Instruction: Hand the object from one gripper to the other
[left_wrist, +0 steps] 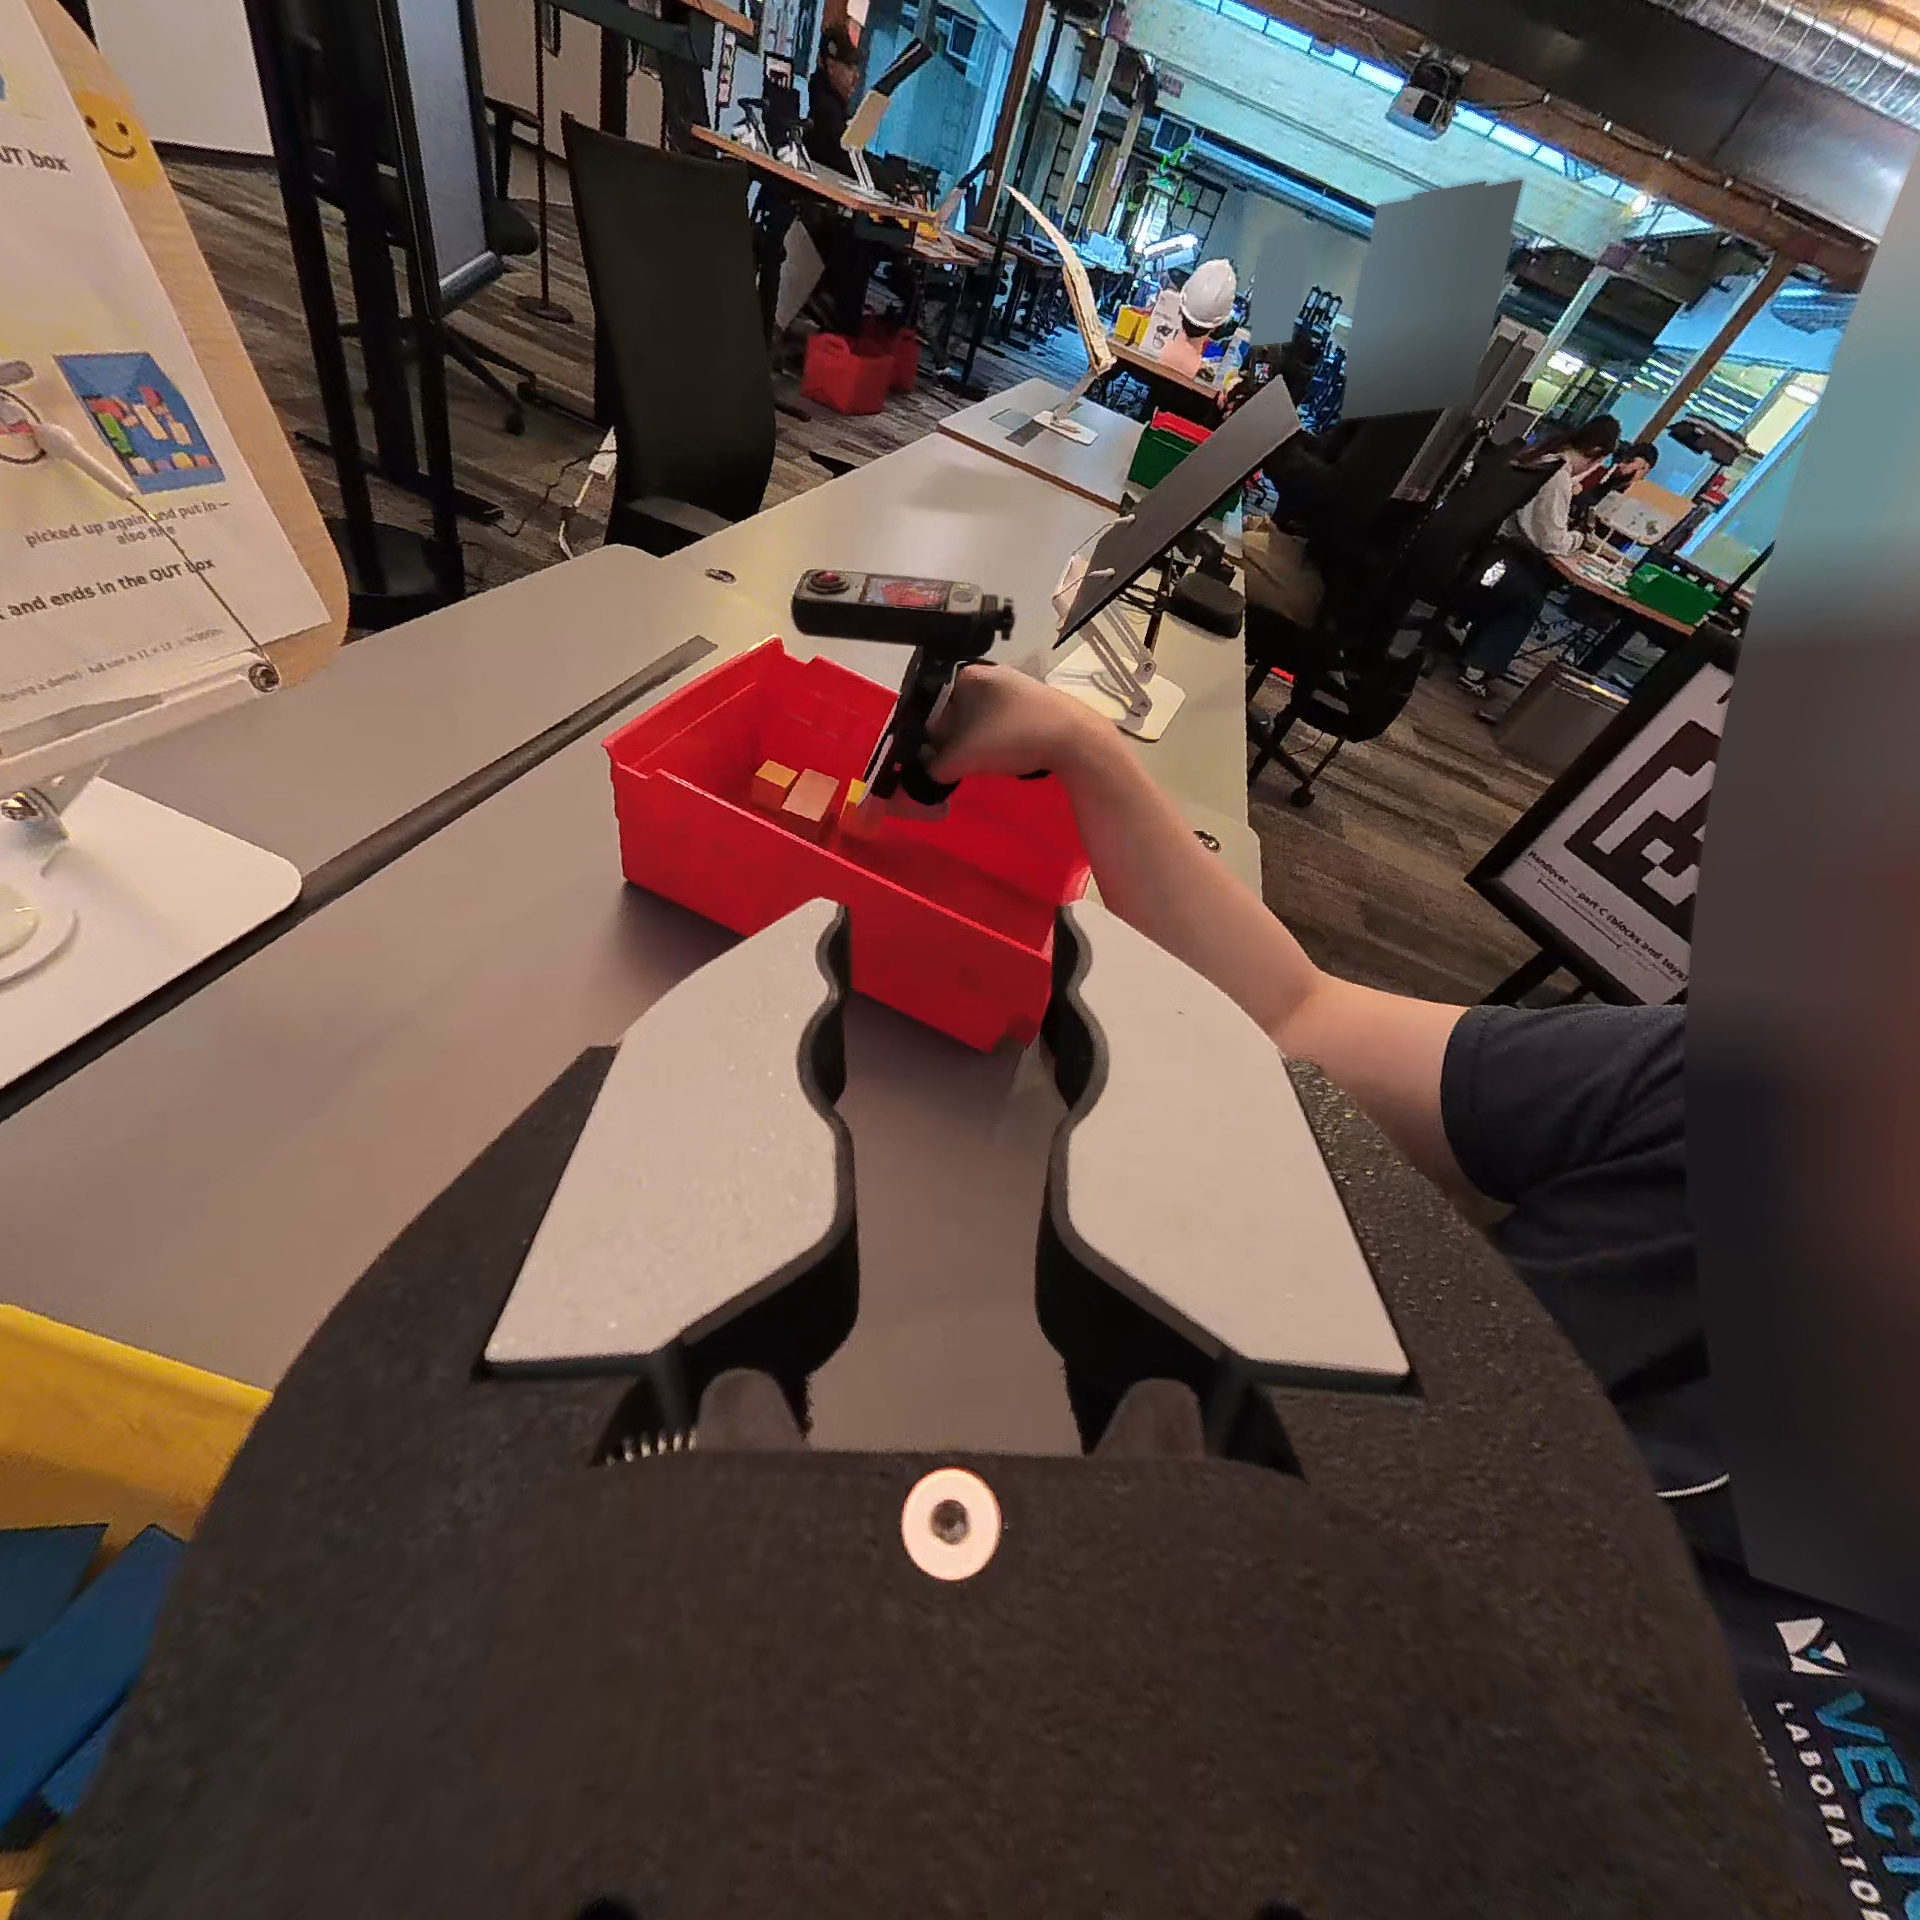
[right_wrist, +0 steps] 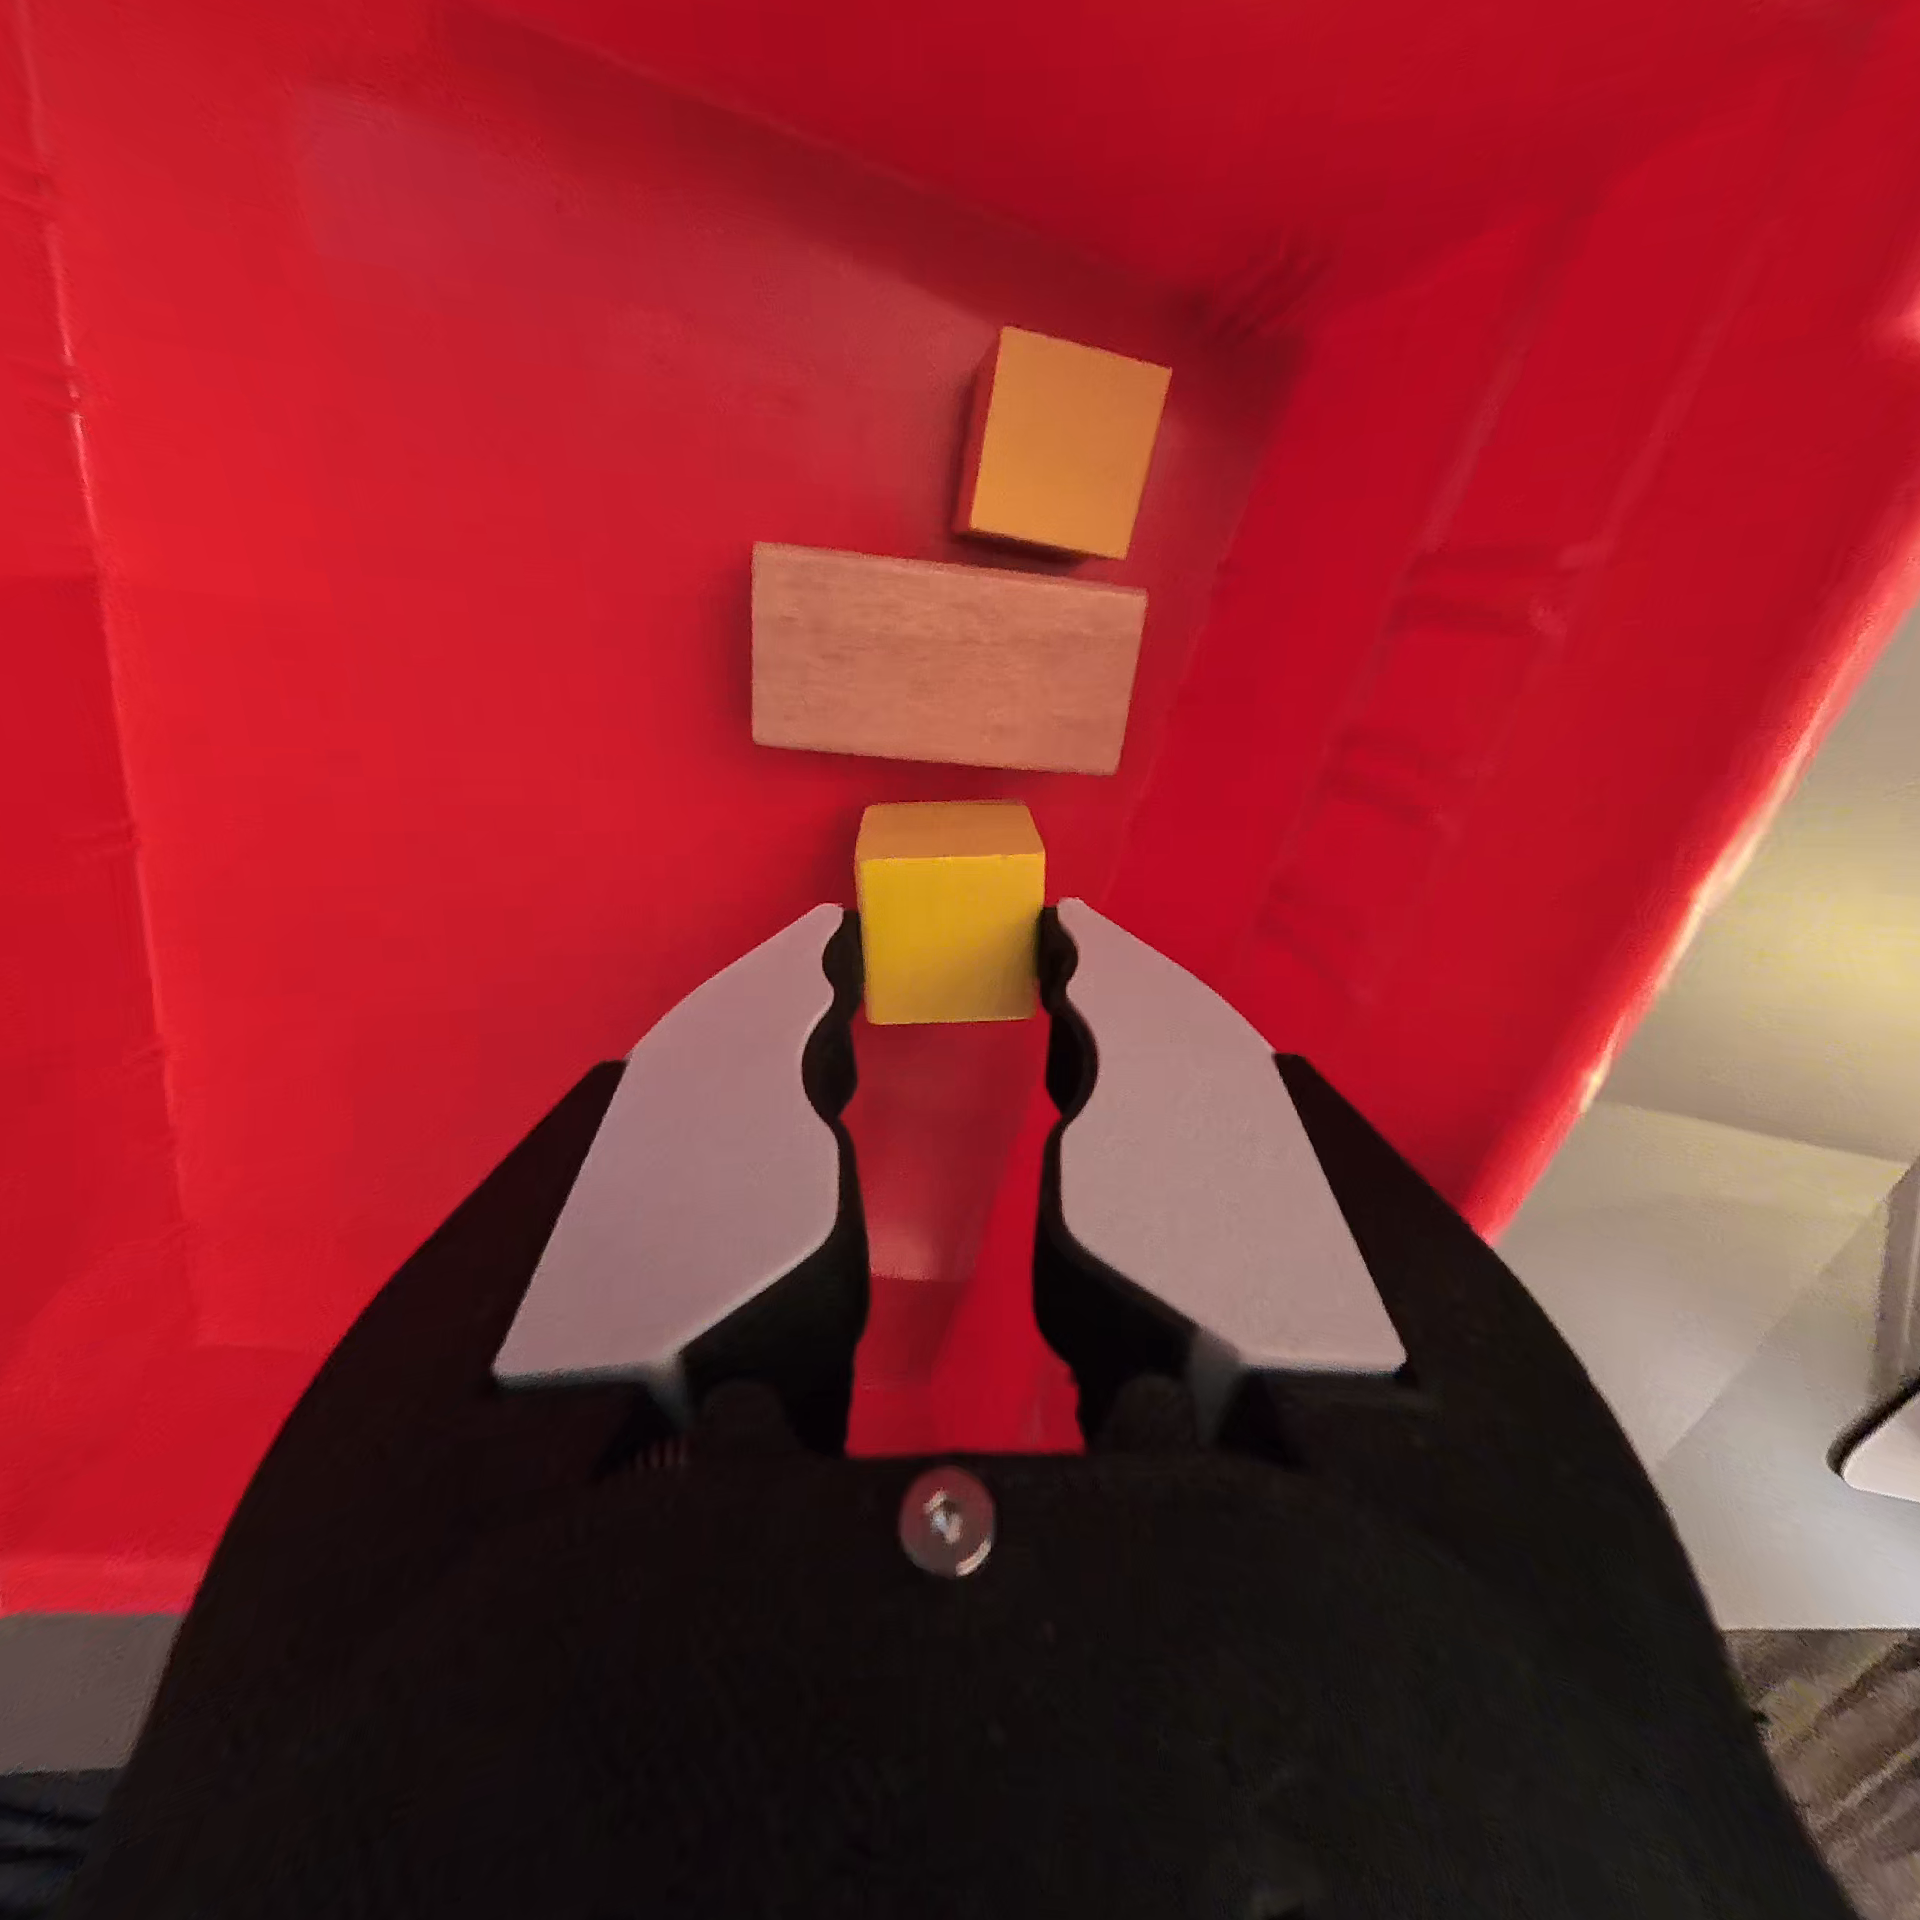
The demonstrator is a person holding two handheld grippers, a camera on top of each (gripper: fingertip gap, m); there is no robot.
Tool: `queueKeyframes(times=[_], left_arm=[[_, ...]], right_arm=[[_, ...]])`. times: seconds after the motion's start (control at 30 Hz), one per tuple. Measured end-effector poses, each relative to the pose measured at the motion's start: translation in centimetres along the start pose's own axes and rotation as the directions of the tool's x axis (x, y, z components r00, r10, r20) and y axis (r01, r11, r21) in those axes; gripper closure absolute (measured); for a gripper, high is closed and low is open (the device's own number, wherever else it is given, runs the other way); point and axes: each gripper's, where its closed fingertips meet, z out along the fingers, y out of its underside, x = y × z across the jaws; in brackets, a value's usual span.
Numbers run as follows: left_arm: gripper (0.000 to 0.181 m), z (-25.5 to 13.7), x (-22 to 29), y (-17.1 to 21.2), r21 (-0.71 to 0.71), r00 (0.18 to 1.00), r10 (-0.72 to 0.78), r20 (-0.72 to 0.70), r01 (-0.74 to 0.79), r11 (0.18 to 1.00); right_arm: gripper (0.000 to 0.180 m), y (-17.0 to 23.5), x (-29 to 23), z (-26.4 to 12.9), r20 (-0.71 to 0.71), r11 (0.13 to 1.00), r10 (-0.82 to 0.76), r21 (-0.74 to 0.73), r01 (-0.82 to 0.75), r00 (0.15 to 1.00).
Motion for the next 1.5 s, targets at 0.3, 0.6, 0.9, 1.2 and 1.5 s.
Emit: queueKeyframes(times=[0.3, 0.6, 0.9, 1.2, 1.5], left_arm=[[0.147, 0.4, 0.0, 0.4, -0.03, 1.0, 0.003, 0.005, -0.003, 1.0], [0.152, 0.2, 0.1, 0.7, -0.057, 1.0, -0.002, 0.014, 0.003, 0.998], [0.141, -6.8, -8.6, 2.8, -0.199, 0.866, 0.167, 0.472, -0.08, 0.977], [0.145, -11.7, -18.5, 13.2, -0.325, 0.631, -0.061, 0.774, 0.477, 0.817], [0.14, -12.0, -21.2, 21.3, -0.357, 0.47, -0.094, 0.878, 0.771, 0.527]], right_arm=[[0.145, 0.1, 0.6, 1.3, -0.056, 0.999, 0.003, -0.045, -0.005, 0.998], [0.138, 0.2, 0.3, 0.3, -0.078, 0.999, -0.021, -0.044, 0.018, 0.997], [0.138, -2.1, -2.9, -9.9, -0.087, 0.944, -0.099, 0.306, 0.121, 0.991], [0.139, -2.7, -6.5, -16.1, -0.097, 0.824, -0.192, 0.524, 0.214, 0.977], [0.139, -2.4, -6.3, -15.8, -0.096, 0.837, -0.201, 0.501, 0.222, 0.975]])
